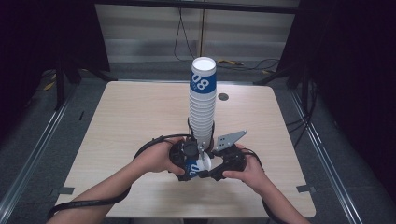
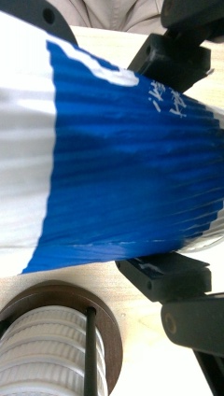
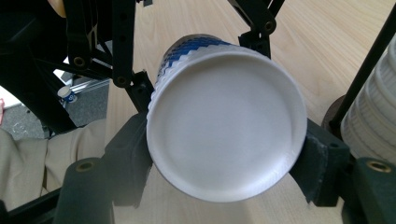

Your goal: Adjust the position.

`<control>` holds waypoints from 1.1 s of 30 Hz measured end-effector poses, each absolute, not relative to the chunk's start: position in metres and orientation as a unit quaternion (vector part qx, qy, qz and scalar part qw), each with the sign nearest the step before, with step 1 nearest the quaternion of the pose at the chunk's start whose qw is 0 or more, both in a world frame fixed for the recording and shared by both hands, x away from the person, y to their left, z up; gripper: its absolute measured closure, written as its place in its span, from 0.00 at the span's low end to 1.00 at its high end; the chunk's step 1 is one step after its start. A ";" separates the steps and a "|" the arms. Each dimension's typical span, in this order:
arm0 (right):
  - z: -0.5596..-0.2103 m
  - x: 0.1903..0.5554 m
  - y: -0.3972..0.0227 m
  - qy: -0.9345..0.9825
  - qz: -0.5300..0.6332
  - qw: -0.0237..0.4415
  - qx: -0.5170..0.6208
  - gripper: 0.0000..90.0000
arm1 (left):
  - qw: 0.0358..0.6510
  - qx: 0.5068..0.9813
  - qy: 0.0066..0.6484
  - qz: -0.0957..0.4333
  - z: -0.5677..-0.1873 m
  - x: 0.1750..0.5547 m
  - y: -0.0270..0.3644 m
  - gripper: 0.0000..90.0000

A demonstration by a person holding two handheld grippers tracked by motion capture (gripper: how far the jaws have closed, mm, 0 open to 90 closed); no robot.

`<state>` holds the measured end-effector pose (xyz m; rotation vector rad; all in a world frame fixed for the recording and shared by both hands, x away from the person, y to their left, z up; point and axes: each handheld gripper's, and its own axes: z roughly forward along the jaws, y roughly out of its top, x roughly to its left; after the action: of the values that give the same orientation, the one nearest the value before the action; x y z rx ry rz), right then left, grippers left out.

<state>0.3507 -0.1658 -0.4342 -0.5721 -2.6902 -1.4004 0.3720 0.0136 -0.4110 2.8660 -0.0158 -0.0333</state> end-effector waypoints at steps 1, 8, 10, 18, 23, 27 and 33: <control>-0.434 0.350 -0.166 -0.871 -0.453 0.029 -0.186 0.32 | 0.133 0.991 -0.008 -0.010 -0.410 0.372 0.013 0.28; -0.434 0.349 -0.168 -0.873 -0.449 0.024 -0.187 0.33 | 0.132 0.991 -0.010 -0.010 -0.411 0.372 0.011 0.27; -0.434 0.349 -0.168 -0.873 -0.449 0.024 -0.188 0.32 | 0.140 0.990 -0.008 -0.010 -0.413 0.373 0.011 0.26; -0.434 0.351 -0.175 -0.863 -0.464 0.022 -0.198 0.32 | 0.190 0.982 -0.004 -0.016 -0.411 0.380 0.021 0.23; -0.433 0.350 -0.175 -0.862 -0.467 0.021 -0.197 0.32 | 0.216 0.976 0.010 -0.031 -0.412 0.381 0.027 0.22; -0.433 0.351 -0.175 -0.862 -0.467 0.027 -0.196 0.32 | 0.221 0.975 0.004 -0.032 -0.411 0.381 0.030 0.22; -0.432 0.351 -0.175 -0.862 -0.466 0.024 -0.197 0.32 | 0.228 0.973 0.010 -0.030 -0.406 0.382 0.033 0.21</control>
<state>0.3514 -0.1749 -0.4321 -0.6083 -2.6676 -1.4431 0.3822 0.0332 -0.4064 2.6808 0.0282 -0.0821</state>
